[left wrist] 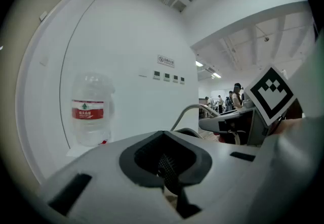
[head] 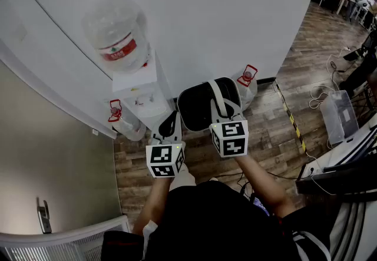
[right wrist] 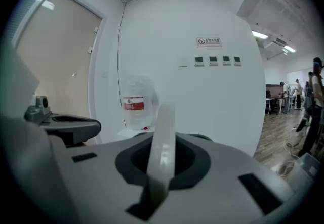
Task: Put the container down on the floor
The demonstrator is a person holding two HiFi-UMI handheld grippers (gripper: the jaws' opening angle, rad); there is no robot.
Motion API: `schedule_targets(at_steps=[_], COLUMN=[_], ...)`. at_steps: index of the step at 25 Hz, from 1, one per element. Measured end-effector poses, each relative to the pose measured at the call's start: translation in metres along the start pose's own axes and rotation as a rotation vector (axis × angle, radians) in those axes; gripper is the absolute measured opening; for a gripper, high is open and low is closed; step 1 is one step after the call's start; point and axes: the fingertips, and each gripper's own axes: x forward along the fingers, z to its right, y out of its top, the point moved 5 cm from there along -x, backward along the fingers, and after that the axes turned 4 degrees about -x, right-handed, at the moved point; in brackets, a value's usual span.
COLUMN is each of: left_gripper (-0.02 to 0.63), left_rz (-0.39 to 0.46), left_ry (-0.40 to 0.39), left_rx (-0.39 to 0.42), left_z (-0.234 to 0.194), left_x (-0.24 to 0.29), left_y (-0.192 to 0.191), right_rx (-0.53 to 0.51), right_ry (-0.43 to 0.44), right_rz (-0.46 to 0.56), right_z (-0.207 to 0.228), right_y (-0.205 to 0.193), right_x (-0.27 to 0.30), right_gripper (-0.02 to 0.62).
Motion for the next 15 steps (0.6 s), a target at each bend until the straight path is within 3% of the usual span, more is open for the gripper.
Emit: schedule_targets(at_steps=[15], left_gripper=[0.015], left_rz=[-0.008], left_ry=[-0.021], left_rx=[-0.011], left_z=[0.0034], left_x=[0.007], left_y=[-0.0035], right_rx=[0.038], right_ry=[0.014], right_rz=[-0.016], right_z=[0.0012], right_y=[-0.0052], right_x=[0.0057], right_gripper=[0.032])
